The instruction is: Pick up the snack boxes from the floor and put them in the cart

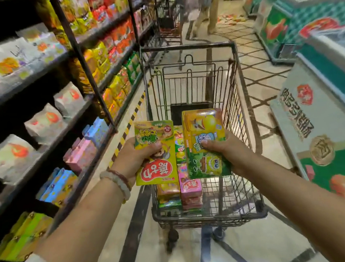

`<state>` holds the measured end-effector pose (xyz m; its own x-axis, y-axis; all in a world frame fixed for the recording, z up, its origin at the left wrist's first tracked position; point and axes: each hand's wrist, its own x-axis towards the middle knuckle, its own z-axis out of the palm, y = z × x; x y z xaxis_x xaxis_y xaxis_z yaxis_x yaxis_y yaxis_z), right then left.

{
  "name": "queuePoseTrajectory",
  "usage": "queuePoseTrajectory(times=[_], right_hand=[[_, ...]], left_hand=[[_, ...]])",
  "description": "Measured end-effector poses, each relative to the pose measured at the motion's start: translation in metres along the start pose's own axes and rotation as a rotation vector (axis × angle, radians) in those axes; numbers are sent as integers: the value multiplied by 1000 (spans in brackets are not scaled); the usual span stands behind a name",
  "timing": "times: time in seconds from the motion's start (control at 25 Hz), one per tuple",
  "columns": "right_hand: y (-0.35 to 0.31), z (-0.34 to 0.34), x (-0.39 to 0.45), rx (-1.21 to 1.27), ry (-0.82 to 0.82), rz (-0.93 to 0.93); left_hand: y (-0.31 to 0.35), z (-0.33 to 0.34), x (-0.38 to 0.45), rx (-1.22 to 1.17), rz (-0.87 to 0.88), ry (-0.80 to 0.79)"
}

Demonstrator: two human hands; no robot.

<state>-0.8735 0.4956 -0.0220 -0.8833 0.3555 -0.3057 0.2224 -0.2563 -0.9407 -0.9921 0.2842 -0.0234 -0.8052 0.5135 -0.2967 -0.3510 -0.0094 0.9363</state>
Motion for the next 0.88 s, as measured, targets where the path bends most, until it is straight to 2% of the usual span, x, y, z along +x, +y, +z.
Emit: queuePoseTrajectory(times=[0.24, 0.4, 0.64, 0.88], right_hand=[[5, -21, 101, 36, -14, 68], [9, -39, 165, 24, -51, 102], [36, -52, 230, 24, -12, 190], [96, -62, 276, 96, 112, 288]], left_hand=[[-5, 10, 94, 32, -73, 11], [-17, 23, 148, 51, -116, 68], [-47, 27, 209, 62, -167, 202], [-91, 32, 262, 316, -145, 334]])
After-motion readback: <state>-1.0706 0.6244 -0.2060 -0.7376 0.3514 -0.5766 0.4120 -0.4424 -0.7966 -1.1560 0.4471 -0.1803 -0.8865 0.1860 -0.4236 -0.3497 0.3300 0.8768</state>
